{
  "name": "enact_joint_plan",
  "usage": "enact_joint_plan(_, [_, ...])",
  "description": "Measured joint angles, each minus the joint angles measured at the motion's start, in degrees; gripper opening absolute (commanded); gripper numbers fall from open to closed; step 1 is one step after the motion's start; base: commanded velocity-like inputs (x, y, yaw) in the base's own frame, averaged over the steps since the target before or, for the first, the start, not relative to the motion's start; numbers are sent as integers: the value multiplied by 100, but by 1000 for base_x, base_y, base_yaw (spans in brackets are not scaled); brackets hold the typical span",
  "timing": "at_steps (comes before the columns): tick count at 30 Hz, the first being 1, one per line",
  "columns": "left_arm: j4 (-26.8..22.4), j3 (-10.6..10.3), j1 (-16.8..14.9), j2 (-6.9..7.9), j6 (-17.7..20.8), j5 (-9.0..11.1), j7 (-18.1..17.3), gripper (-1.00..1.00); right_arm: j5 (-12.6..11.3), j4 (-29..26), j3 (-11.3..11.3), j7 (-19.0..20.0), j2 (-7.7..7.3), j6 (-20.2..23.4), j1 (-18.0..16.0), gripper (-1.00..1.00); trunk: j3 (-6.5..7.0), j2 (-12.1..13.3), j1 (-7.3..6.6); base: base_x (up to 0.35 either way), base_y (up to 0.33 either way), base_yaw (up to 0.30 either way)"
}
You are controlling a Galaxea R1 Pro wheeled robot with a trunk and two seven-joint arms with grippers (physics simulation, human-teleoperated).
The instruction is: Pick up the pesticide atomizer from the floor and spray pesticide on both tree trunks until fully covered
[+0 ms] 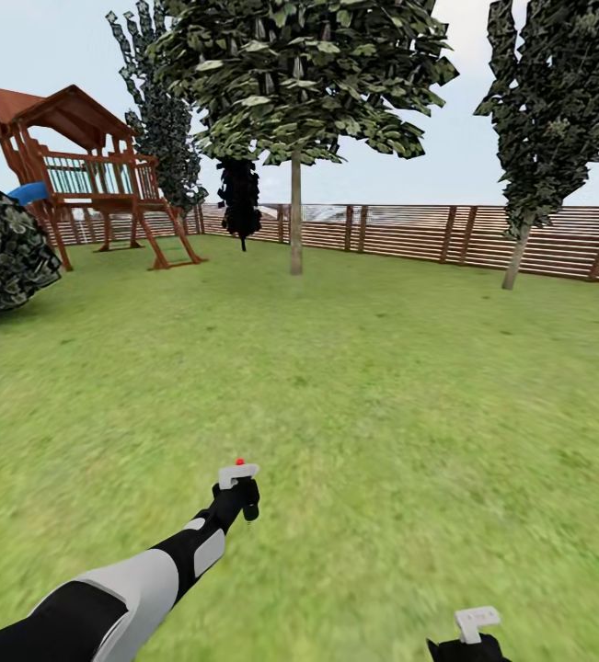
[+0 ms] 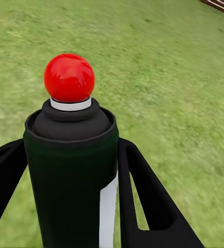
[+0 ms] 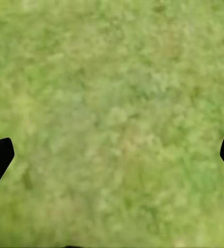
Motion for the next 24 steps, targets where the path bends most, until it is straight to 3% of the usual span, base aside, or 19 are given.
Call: enact_joint_plan(24, [0,-1,0,0,0,0,0,-100,3,0,-1,0,59,0,31,100,0,0,0,350,0,0])
